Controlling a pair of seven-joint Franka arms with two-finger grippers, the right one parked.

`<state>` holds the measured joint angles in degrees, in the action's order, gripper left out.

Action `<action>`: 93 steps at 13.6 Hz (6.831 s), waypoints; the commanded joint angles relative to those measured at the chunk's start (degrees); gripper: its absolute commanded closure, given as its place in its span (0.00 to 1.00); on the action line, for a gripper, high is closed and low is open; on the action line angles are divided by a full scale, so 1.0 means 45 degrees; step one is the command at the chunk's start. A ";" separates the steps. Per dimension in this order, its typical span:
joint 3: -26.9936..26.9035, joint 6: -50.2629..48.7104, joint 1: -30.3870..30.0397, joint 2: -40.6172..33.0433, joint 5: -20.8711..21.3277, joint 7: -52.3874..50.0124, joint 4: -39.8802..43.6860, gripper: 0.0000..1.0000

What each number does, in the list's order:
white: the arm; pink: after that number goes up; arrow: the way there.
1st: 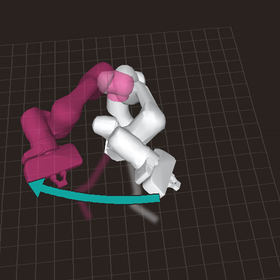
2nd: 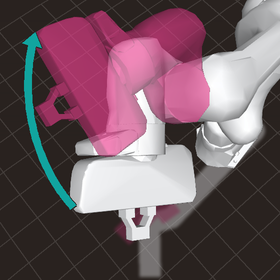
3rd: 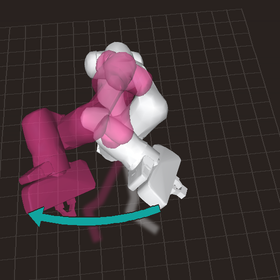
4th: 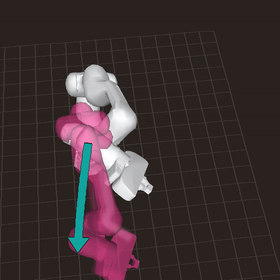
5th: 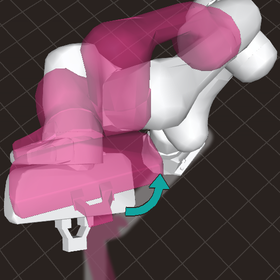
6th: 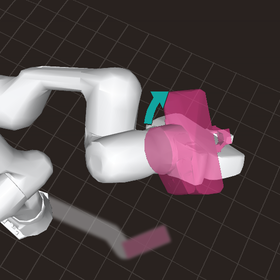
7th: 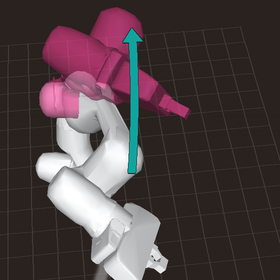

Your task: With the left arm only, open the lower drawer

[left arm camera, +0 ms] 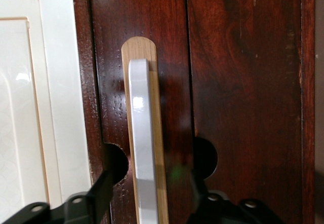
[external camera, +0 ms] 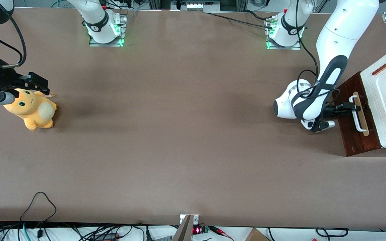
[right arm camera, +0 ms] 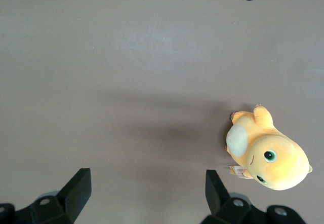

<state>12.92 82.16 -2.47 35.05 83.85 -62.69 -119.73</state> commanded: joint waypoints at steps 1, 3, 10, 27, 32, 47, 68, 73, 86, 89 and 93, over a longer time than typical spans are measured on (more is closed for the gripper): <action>-0.0097 -0.0211 0.0022 0.0063 0.0291 -0.0190 0.0006 0.47; -0.0195 -0.0211 -0.0017 0.0063 0.0272 -0.0171 0.0006 0.46; -0.0234 -0.0211 -0.0017 0.0063 0.0292 -0.0171 -0.0014 0.63; -0.0332 -0.0269 0.0080 0.0063 0.0292 -0.0210 -0.0092 1.00; -0.0273 -0.0308 0.0489 0.0102 0.0253 -0.0307 -0.0053 1.00; 0.0450 -0.0464 0.1721 0.0434 -0.0412 -0.0483 0.0103 1.00; 0.0899 0.0785 0.1702 -0.1146 -0.5054 0.2108 0.2168 0.00; 0.0938 0.1623 0.0845 -0.2044 -0.8994 0.5663 0.5274 0.00; -0.1894 0.2621 0.0119 -0.6770 -1.8322 1.4259 0.5964 0.00; -0.1894 0.2797 0.0119 -0.7533 -1.8322 1.5237 0.5496 0.00; -0.1894 0.2855 0.0100 -0.7632 -1.8361 1.5220 0.5455 0.00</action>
<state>4.69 93.55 -1.98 2.17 2.55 4.10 -93.35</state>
